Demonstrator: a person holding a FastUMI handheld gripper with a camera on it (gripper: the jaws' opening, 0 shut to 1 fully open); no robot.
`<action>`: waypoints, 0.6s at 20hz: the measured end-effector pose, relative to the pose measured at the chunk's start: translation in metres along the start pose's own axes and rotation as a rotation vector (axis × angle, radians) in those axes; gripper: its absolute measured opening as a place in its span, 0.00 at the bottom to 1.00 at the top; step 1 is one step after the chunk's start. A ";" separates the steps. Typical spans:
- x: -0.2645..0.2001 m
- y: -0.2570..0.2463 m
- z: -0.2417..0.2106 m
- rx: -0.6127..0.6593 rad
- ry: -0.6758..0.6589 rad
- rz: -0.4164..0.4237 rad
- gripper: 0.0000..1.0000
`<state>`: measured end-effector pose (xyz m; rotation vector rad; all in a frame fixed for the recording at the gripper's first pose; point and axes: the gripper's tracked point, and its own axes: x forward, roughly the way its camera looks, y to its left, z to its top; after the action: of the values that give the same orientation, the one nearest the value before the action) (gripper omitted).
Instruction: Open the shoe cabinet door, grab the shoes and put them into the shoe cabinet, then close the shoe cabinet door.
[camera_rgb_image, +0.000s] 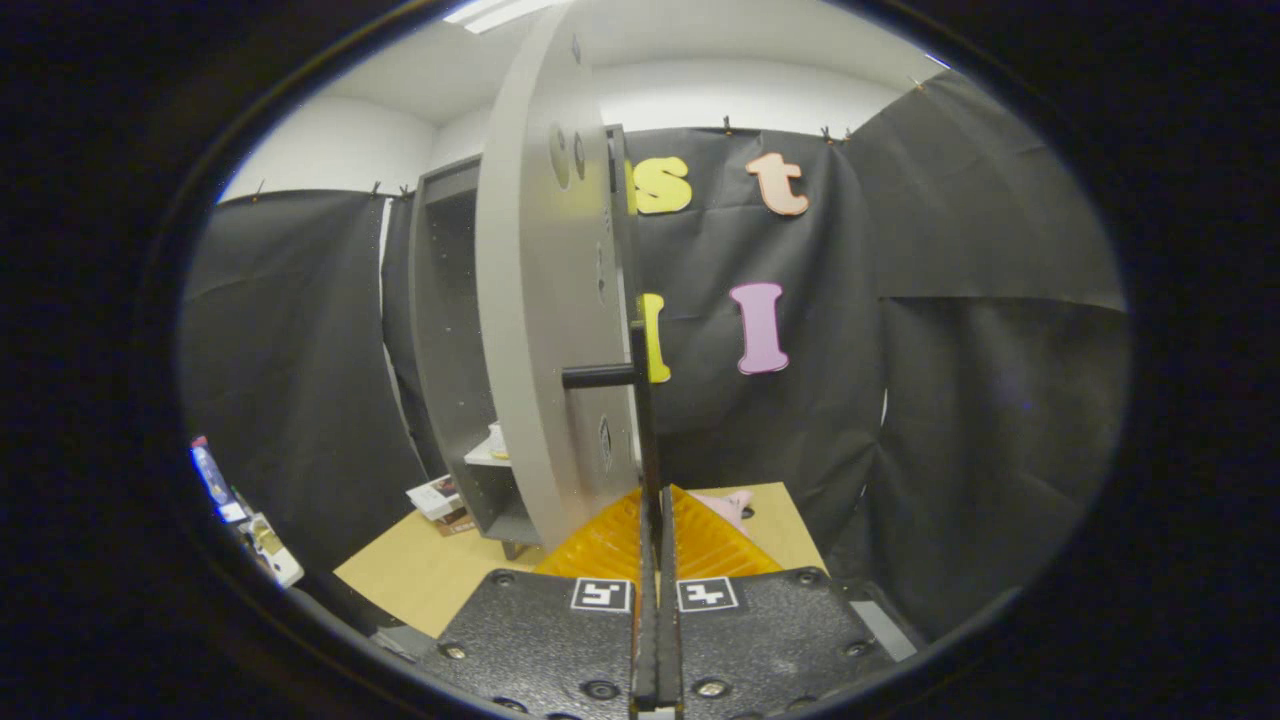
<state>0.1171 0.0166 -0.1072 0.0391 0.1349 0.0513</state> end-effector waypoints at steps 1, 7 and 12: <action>-0.002 0.000 -0.006 -0.008 0.008 -0.001 0.04; -0.049 -0.016 -0.044 -0.045 0.030 -0.069 0.42; -0.093 0.018 -0.084 -0.023 0.026 -0.060 0.84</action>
<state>0.0132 0.0330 -0.1776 0.0118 0.1616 -0.0066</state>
